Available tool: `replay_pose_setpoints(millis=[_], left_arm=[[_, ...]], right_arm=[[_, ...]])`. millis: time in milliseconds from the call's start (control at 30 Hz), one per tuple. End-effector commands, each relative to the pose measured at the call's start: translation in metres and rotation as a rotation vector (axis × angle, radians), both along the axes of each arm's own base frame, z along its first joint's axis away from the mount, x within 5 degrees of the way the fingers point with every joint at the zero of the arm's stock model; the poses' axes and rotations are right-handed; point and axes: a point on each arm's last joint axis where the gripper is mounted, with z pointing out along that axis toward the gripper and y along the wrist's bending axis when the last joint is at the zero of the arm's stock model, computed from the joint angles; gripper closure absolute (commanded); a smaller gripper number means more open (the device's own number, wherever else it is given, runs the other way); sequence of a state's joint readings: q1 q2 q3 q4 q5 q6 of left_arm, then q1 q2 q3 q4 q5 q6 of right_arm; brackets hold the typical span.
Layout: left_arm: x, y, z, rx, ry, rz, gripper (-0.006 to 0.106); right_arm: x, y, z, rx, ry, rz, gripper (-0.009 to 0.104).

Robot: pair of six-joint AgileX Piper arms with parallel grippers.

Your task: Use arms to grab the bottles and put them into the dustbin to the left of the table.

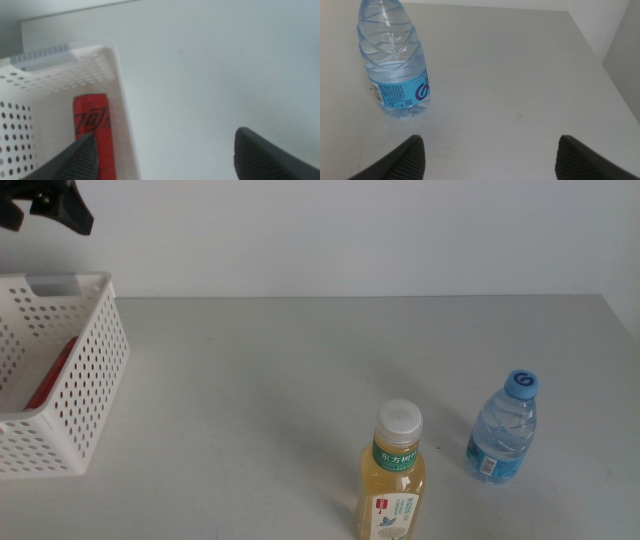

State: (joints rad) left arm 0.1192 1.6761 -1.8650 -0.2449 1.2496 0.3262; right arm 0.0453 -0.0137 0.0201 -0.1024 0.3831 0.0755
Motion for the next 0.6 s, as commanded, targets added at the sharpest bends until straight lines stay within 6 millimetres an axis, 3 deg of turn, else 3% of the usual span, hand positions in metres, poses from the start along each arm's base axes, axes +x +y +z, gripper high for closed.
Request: replay_pose_setpoints(millis=[0,100,233,400,567], left_arm=[[-0.039,-0.022,0.040,-0.015,-0.068,-0.067,0.007],[-0.061,-0.045,0.053,0.008,-0.115,-0.134,0.007],[-0.094,-0.073,0.053,0.008,-0.199,-0.221,0.007],[-0.140,-0.108,0.030,-0.023,-0.375,-0.349,0.007],[-0.184,-0.124,-0.006,-0.071,-0.465,-0.462,0.007]], right_arm=[[0.000,0.000,0.007,-0.021,-0.085,0.004,0.028],[0.000,0.000,0.007,-0.021,-0.085,0.004,0.028],[0.000,0.000,0.007,-0.021,-0.085,0.004,0.028],[0.000,0.000,0.007,-0.021,-0.085,0.004,0.028],[0.000,0.000,0.007,-0.021,-0.085,0.004,0.028]])
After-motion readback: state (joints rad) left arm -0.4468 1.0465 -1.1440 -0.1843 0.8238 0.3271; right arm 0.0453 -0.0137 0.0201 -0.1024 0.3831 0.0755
